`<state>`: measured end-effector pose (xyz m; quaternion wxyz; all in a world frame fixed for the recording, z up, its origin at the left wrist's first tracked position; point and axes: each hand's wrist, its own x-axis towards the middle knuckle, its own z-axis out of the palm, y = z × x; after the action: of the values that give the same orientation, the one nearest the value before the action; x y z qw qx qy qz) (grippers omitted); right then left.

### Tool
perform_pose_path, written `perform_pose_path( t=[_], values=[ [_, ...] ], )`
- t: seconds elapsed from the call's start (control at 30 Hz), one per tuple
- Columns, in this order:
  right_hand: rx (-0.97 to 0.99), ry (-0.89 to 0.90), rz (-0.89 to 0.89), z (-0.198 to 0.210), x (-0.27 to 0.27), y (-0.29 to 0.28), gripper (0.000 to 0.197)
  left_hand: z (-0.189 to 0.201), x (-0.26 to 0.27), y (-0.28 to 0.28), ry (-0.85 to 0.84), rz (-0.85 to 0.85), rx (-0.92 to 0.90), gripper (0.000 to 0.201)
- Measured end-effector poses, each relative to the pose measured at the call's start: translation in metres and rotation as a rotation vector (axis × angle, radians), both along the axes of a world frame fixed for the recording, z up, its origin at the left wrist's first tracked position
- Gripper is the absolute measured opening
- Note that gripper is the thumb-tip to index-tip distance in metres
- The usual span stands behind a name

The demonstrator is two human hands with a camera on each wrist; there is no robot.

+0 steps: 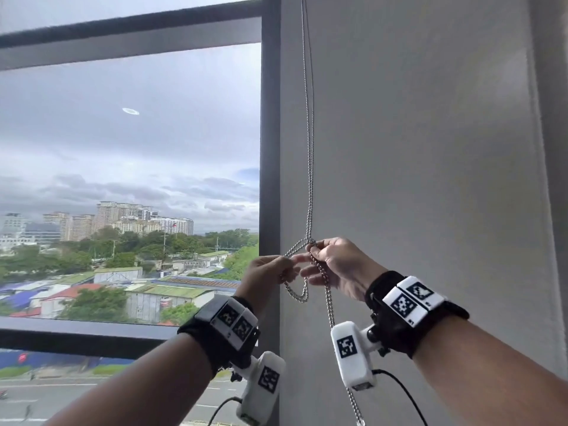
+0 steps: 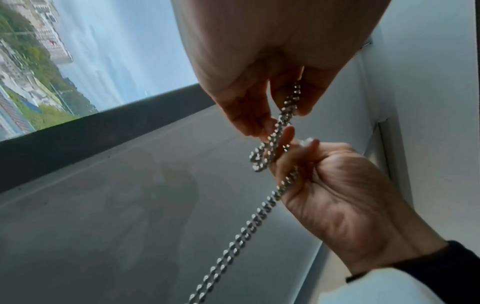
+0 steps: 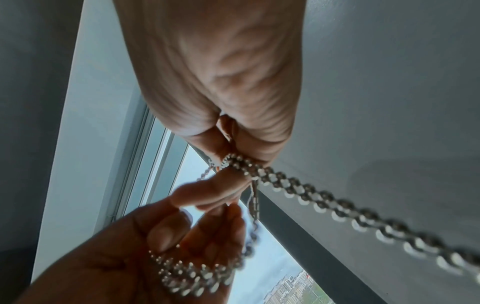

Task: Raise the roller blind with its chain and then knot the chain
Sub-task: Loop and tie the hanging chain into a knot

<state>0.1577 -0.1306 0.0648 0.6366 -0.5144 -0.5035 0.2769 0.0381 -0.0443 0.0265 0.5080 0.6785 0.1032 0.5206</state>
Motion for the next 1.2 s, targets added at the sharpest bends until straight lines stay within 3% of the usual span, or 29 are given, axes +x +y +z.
perform_pose_path(
  t=[0.1, 0.2, 0.27, 0.33, 0.47, 0.67, 0.8, 0.9, 1.0, 1.2],
  values=[
    [0.042, -0.015, -0.102, -0.001, 0.0, 0.005, 0.015, -0.002, 0.006, -0.005, -0.03, -0.189, -0.115, 0.036],
    [0.037, -0.041, -0.137, -0.006, -0.002, 0.01, 0.012, -0.011, 0.011, -0.011, 0.054, -0.349, -0.208, 0.014],
    [0.032, -0.054, -0.134, -0.011, -0.002, 0.016, 0.013, -0.018, 0.013, -0.013, 0.077, -0.406, -0.241, 0.021],
    [0.025, -0.077, -0.141, -0.017, -0.003, 0.02, 0.012, -0.021, 0.014, -0.015, 0.086, -0.407, -0.262, 0.013],
    [0.006, -0.161, -0.176, -0.026, 0.0, 0.027, 0.012, -0.022, 0.014, -0.012, 0.132, -0.314, -0.194, 0.008],
    [0.0, -0.19, -0.107, -0.035, 0.002, 0.02, 0.012, -0.005, 0.0, -0.008, 0.064, -0.155, 0.024, 0.02],
    [-0.007, -0.329, -0.123, -0.039, 0.001, 0.014, 0.021, 0.007, -0.008, -0.008, 0.008, -0.099, -0.019, 0.015],
    [-0.036, -0.348, -0.101, -0.039, -0.002, 0.011, 0.033, 0.009, -0.011, -0.003, 0.08, 0.074, 0.112, 0.015],
    [-0.051, -0.451, -0.155, -0.04, -0.002, 0.012, 0.028, 0.004, -0.016, 0.001, 0.18, 0.238, 0.319, 0.017],
    [-0.073, -0.632, -0.354, -0.044, 0.015, 0.009, 0.015, 0.001, -0.031, 0.025, 0.317, 0.249, 0.215, 0.033]
  ],
)
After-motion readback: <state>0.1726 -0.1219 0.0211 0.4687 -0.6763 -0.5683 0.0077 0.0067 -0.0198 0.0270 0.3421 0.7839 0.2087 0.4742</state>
